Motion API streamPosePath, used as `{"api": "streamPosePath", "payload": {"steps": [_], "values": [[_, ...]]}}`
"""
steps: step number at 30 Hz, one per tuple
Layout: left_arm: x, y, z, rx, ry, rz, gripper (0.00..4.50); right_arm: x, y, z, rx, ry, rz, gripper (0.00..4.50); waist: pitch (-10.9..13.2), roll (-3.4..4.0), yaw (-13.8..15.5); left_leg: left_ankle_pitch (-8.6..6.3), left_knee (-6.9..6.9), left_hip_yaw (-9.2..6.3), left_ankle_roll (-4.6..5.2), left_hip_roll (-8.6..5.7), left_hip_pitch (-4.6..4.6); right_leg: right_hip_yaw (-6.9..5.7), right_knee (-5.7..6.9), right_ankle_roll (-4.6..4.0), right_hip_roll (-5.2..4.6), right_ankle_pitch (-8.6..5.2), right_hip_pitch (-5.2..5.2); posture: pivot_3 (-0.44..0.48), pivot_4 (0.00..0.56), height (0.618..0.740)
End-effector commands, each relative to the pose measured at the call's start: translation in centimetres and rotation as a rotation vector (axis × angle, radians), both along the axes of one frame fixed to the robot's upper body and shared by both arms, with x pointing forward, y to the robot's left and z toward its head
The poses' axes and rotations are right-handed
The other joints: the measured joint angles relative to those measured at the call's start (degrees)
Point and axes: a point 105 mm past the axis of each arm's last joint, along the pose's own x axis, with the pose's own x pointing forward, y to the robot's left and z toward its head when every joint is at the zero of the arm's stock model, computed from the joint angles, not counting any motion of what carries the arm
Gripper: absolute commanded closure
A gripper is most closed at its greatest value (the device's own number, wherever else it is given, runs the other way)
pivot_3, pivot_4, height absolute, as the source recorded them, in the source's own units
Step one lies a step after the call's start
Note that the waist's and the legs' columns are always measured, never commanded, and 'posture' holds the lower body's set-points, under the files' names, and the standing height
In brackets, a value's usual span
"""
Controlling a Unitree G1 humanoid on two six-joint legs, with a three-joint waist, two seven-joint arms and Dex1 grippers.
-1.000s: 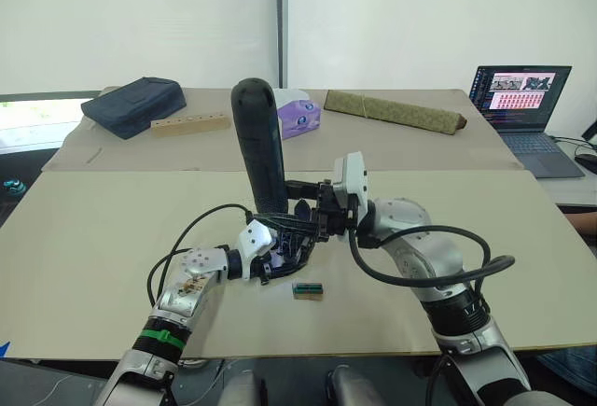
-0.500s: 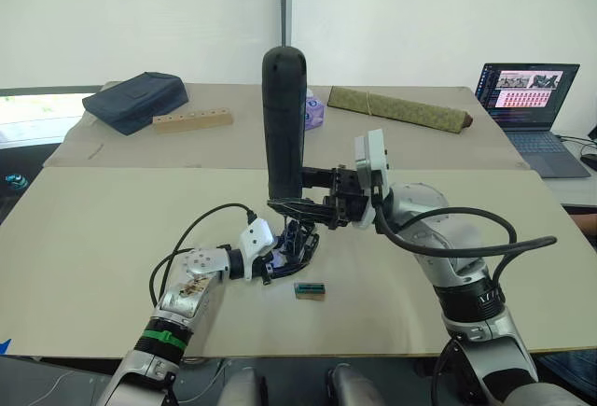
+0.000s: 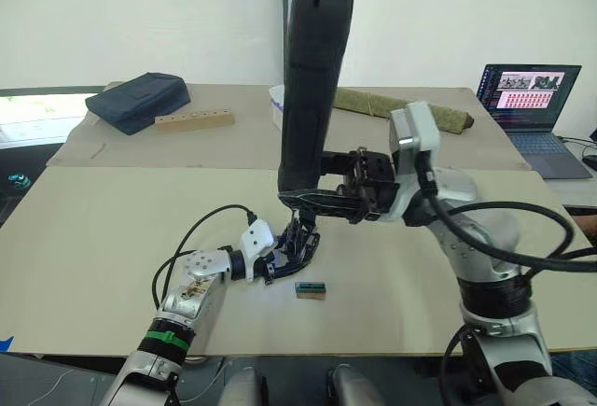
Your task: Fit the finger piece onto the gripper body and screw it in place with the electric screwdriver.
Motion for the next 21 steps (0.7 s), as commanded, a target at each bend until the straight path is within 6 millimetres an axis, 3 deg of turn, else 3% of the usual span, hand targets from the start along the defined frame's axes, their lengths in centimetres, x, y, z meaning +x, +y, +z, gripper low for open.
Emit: {"api": "streamPosePath", "payload": {"steps": [1,3,4,8,13,16,18,20,21], "values": [[-0.3,1.1,-2.4,0.036,0.098,0.058,1.14,-1.5,-0.9,1.8,0.024,-0.055,0.038,2.58,0.01,0.01,0.00,0.00,0.00,0.00,0.00,0.00,0.01,0.00,0.00,0.00,0.00,0.00,0.00,0.000,0.150,0.740],[-0.2,1.3,-2.3,0.038,0.086,0.062,0.26,-1.8,-1.3,2.4,0.021,-0.060,0.038,2.58,0.03,0.05,0.00,0.00,0.00,0.00,0.00,0.00,0.01,0.00,0.01,-0.01,0.00,0.01,0.00,0.000,0.150,0.740],[-0.1,1.4,-2.2,0.038,0.074,0.064,0.08,-1.9,-1.5,2.7,0.020,-0.062,0.038,2.58,0.04,0.06,0.00,0.00,0.00,-0.01,0.00,0.00,0.01,0.00,0.01,-0.01,0.01,0.00,0.00,0.000,0.150,0.740],[-0.5,2.2,-1.7,0.025,0.048,0.058,0.08,-2.3,-3.3,4.1,0.006,-0.051,-0.001,2.58,0.10,0.11,-0.06,0.00,0.00,-0.04,0.00,0.01,-0.01,0.01,0.01,-0.01,-0.01,0.01,-0.02,0.000,0.150,0.740],[-2.1,5.1,-0.1,-0.031,0.013,0.047,0.08,-0.5,-8.0,4.6,-0.128,0.069,-0.196,2.58,0.18,0.09,-1.17,-0.01,-0.26,-0.20,0.00,0.11,-0.03,0.04,-0.21,-0.08,-0.08,-0.02,-0.10,0.000,0.150,0.740],[-3.0,7.4,1.0,-0.108,0.053,0.064,0.08,1.2,-11.6,2.3,-0.348,0.230,-0.398,2.58,0.33,0.33,-1.42,-0.01,-0.42,-0.23,0.00,0.15,-0.07,0.02,-0.45,-0.12,-0.08,0.00,-0.13,0.000,0.150,0.740],[-4.3,10.0,3.2,-0.158,0.013,0.019,0.08,2.7,-16.6,-1.2,-0.579,0.538,-0.688,2.58,0.39,0.35,-1.54,-0.01,-0.53,-0.22,0.01,0.18,-0.14,0.01,-0.57,-0.15,-0.11,-0.02,-0.23,0.000,0.150,0.740],[-4.9,11.4,5.1,-0.150,-0.053,-0.012,0.08,3.4,-20.1,-3.7,-0.724,0.661,-0.877,2.58,0.53,0.16,-1.46,-0.01,-0.61,-0.16,0.01,0.17,-0.35,0.04,-0.59,-0.46,-0.24,-0.20,-0.56,0.000,0.150,0.740],[-4.9,11.7,5.8,-0.148,-0.068,-0.020,0.08,3.6,-20.9,-4.6,-0.769,0.681,-0.912,2.58,0.58,0.11,-1.44,-0.01,-0.62,-0.17,0.01,0.17,-0.44,0.01,-0.60,-0.64,-0.34,-0.30,-0.64,0.000,0.150,0.740]]}}
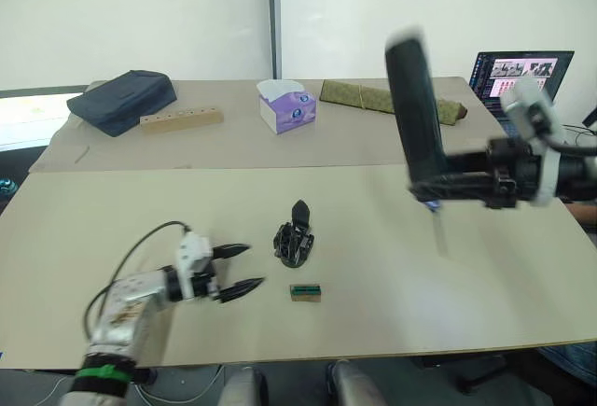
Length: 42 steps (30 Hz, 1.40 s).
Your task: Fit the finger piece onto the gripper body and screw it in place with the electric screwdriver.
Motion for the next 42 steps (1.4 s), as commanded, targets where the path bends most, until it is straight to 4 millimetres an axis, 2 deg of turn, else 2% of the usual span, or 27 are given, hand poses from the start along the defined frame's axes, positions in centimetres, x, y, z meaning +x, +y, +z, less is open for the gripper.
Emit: {"api": "streamPosePath", "payload": {"steps": [1,4,5,8,15,17,21,24,26,28,31,34,36,39,42], "values": [[-0.4,0.8,4.3,-0.024,-0.141,-0.068,0.08,0.9,-3.5,-2.8,-0.127,0.129,-0.187,2.58,0.09,0.02,0.07,0.00,0.01,0.04,0.00,-0.05,-0.16,-0.04,0.02,0.00,-0.35,0.01,-0.19,0.000,0.150,0.740],[-0.8,1.2,5.6,-0.013,-0.146,-0.093,0.08,1.1,-5.4,-6.1,-0.200,0.256,-0.272,2.58,0.23,0.26,0.10,0.01,0.02,0.28,0.00,-0.27,-0.33,0.01,0.01,0.28,-0.40,0.09,-0.34,0.000,0.150,0.740],[-0.9,1.2,5.8,-0.013,-0.144,-0.100,0.08,1.3,-5.9,-6.9,-0.216,0.274,-0.282,2.58,0.27,0.32,0.07,0.01,0.02,0.33,0.01,-0.33,-0.36,0.05,-0.02,0.65,-0.41,0.26,-0.34,0.000,0.150,0.740],[-1.1,1.1,6.3,-0.015,-0.138,-0.091,0.08,1.9,-7.6,-9.1,-0.283,0.304,-0.308,2.58,0.35,0.44,0.10,-0.04,0.07,0.41,0.10,-0.45,-0.46,0.09,-0.13,1.03,-0.46,0.32,-0.35,0.000,0.150,0.740],[-1.5,1.4,5.8,0.009,-0.130,-0.045,0.08,3.3,-9.2,-10.9,-0.316,0.310,-0.309,2.58,0.41,0.47,-0.04,-0.14,0.34,0.55,0.26,-0.48,-0.62,0.05,-0.06,1.16,-0.35,0.42,-0.39,0.000,0.150,0.740],[-1.6,1.4,5.7,0.017,-0.117,-0.036,0.00,3.3,-9.7,-11.1,-0.326,0.319,-0.300,1.54,0.42,0.47,0.04,-0.13,0.37,0.63,0.25,-0.48,-0.57,0.05,-0.04,1.14,-0.30,0.43,-0.34,0.000,0.150,0.740],[-1.1,2.0,5.8,0.054,-0.163,0.056,0.00,3.5,-10.4,-10.3,-0.320,0.293,-0.299,0.14,0.42,0.47,0.35,-0.11,0.38,0.73,0.26,-0.47,-0.37,0.04,0.01,1.13,-0.29,0.44,-0.18,0.000,0.150,0.740],[-1.0,2.6,5.8,0.065,-0.151,0.102,0.00,3.5,-10.7,-8.5,-0.290,0.234,-0.281,0.04,0.42,0.47,0.41,-0.11,0.38,0.75,0.26,-0.47,-0.36,0.05,0.02,1.12,-0.30,0.45,-0.17,0.000,0.150,0.740],[-1.2,3.3,5.8,0.094,-0.157,0.139,0.00,3.6,-9.8,-6.4,-0.251,0.098,-0.175,0.04,0.42,0.49,0.53,-0.11,0.38,0.76,0.26,-0.47,-0.37,0.05,0.03,1.12,-0.30,0.45,-0.19,0.000,0.150,0.740],[-1.5,4.1,5.6,0.139,-0.180,0.172,0.00,3.3,-7.2,-4.3,-0.183,-0.121,0.042,0.04,0.42,0.48,0.63,-0.11,0.38,0.76,0.26,-0.46,-0.37,0.04,0.03,1.13,-0.30,0.44,-0.19,0.000,0.150,0.740],[-1.8,4.8,5.1,0.200,-0.222,0.217,0.00,1.9,-3.9,-3.8,-0.100,-0.373,0.230,0.04,0.39,0.37,0.93,-0.16,0.35,0.73,0.28,-0.37,-0.26,-0.02,0.03,1.12,-0.18,0.45,-0.07,0.000,0.150,0.740],[-2.0,5.7,3.5,0.270,-0.232,0.263,0.00,-0.7,0.3,-4.9,0.038,-0.589,0.442,0.04,0.36,0.22,1.42,-0.16,0.36,0.67,0.26,-0.22,-0.04,0.02,0.00,1.05,0.07,0.49,0.19,0.000,0.150,0.740],[-2.1,6.2,2.7,0.308,-0.262,0.290,0.00,-2.1,1.9,-6.5,0.061,-0.647,0.539,0.04,0.40,0.26,1.61,-0.16,0.37,0.63,0.26,-0.16,0.26,0.02,-0.02,1.04,0.17,0.48,0.53,0.000,0.150,0.740],[-2.0,6.2,2.3,0.305,-0.282,0.313,0.00,-2.4,3.2,-8.0,0.091,-0.696,0.551,0.04,0.43,0.23,1.77,-0.08,0.42,0.67,0.16,-0.16,0.37,0.04,-0.01,0.97,0.15,0.55,0.62,0.000,0.150,0.740],[-1.7,5.9,2.6,0.274,-0.309,0.329,0.00,-2.1,3.8,-8.7,0.118,-0.725,0.533,0.04,0.45,0.09,1.68,0.07,0.57,0.70,0.06,-0.11,0.41,0.04,-0.02,0.86,0.15,0.72,0.66,0.000,0.150,0.740]]}}
